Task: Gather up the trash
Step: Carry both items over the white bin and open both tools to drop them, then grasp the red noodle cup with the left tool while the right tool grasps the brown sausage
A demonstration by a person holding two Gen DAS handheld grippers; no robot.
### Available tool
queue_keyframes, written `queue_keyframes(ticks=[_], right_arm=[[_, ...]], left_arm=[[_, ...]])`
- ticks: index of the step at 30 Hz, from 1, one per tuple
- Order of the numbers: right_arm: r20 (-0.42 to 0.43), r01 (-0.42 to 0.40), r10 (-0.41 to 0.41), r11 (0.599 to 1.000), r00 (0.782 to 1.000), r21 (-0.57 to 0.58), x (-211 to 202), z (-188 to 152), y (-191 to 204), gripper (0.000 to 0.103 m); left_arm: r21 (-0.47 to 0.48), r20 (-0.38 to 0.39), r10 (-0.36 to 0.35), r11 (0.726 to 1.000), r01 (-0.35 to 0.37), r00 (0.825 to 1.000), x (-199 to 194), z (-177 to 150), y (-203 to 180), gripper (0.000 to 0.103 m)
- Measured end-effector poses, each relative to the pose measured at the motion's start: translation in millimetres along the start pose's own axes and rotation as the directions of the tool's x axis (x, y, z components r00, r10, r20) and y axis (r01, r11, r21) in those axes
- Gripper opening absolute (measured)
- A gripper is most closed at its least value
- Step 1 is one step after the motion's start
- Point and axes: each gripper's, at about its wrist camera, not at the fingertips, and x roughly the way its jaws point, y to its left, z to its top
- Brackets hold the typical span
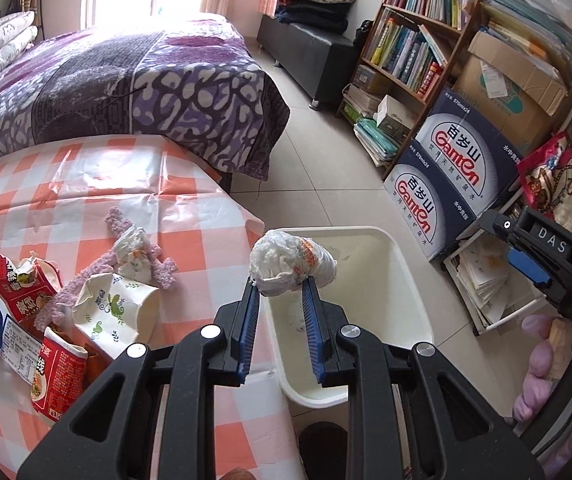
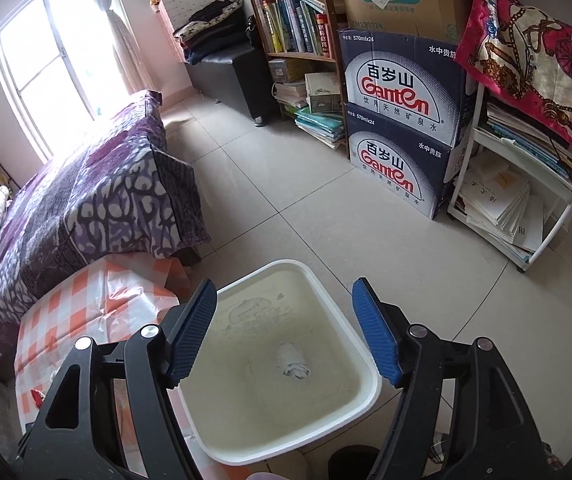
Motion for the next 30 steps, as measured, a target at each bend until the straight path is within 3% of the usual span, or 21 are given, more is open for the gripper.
queue_keyframes(ticks=[10,16,17,18,19,23,28,30], right_arm=[[0.021,0.008,-0.009,0.997,1.000,0.082,-6.3,16.9,-23.6,0.075],[0.022,0.015,-0.018,0.992,1.000,0.124,-6.1,22.3,-35.1,0.077],[0.024,0.017,-0.020,0.992,1.000,0.128,-6.4,22.6,-36.1,0.078],[0.026,0.018,-0.022,0.991,0.999,0.132,-6.8,22.9,-36.7,0.078],[0.029,0.019,-0.023,0.991,0.999,0.134,-7.2,23.3,-37.6,0.079],[0.043,0.020,-0.026,0.991,0.999,0.131,-8.8,22.7,-35.5,0.082],[0.056,0.021,-0.027,0.995,0.998,0.102,-10.8,18.8,-24.6,0.086],[0.067,0.030,-0.035,0.996,0.997,0.080,-12.3,15.4,-17.8,0.088]], left_arm=[[0.067,-0.056,-0.062,0.996,0.066,0.997,22.3,0.1,-47.4,0.023],[0.045,-0.086,-0.151,0.987,0.155,0.985,32.5,7.4,-63.6,0.025],[0.038,-0.092,-0.168,0.984,0.172,0.981,33.8,8.6,-64.5,0.028],[0.031,-0.095,-0.181,0.982,0.185,0.979,34.7,9.4,-64.7,0.040],[0.024,-0.095,-0.188,0.981,0.191,0.978,35.0,9.3,-64.3,0.045],[0.024,-0.086,-0.169,0.985,0.172,0.982,34.5,7.4,-57.9,0.048],[0.033,-0.061,-0.106,0.994,0.108,0.992,27.9,4.1,-44.3,0.049],[0.037,-0.045,-0.074,0.996,0.076,0.996,24.8,2.9,-38.2,0.053]])
